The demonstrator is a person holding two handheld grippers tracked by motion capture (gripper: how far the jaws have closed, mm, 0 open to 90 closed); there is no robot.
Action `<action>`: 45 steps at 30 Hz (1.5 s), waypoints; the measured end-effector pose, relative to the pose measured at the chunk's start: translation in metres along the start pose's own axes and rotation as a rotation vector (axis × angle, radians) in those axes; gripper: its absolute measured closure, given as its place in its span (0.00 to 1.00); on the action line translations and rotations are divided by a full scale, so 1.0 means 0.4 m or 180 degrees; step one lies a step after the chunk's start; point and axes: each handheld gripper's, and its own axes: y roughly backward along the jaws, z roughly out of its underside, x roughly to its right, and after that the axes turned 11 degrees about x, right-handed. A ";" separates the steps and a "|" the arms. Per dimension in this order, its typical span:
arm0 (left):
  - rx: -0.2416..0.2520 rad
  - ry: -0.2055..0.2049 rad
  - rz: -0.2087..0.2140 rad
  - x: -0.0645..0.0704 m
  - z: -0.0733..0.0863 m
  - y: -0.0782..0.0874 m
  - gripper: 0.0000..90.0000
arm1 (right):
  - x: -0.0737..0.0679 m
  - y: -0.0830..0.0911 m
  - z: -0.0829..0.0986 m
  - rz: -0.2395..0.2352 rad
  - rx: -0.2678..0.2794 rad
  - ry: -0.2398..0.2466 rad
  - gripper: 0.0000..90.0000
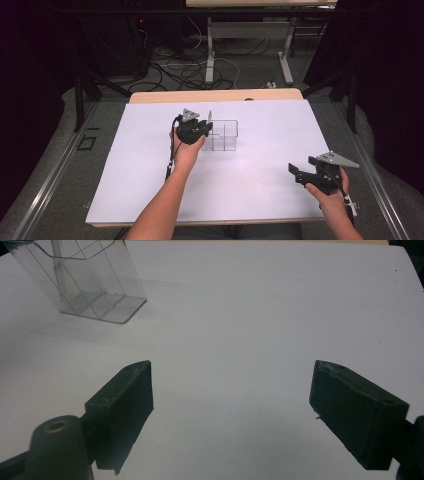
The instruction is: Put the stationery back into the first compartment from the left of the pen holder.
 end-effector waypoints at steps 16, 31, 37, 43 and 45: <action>0.0229 -0.0082 -0.0160 -0.001 -0.050 0.062 0.47 | 0.001 -0.002 -0.001 0.0018 0.0017 0.0018 0.19; 0.0246 0.0116 0.0004 0.000 -0.101 0.151 0.37 | 0.004 -0.003 0.001 0.0011 0.0002 0.0028 0.19; 0.0265 0.0071 -0.0047 -0.015 -0.096 0.180 0.22 | 0.005 -0.005 0.002 0.0041 0.0011 -0.0036 0.19; 0.0232 0.0007 -0.0160 -0.031 -0.094 0.221 0.00 | -0.002 -0.005 0.001 0.0012 -0.0008 0.0021 0.19; 0.0206 -0.0039 -0.0220 -0.036 -0.097 0.238 0.00 | -0.002 -0.003 -0.001 0.0014 0.0006 0.0016 0.19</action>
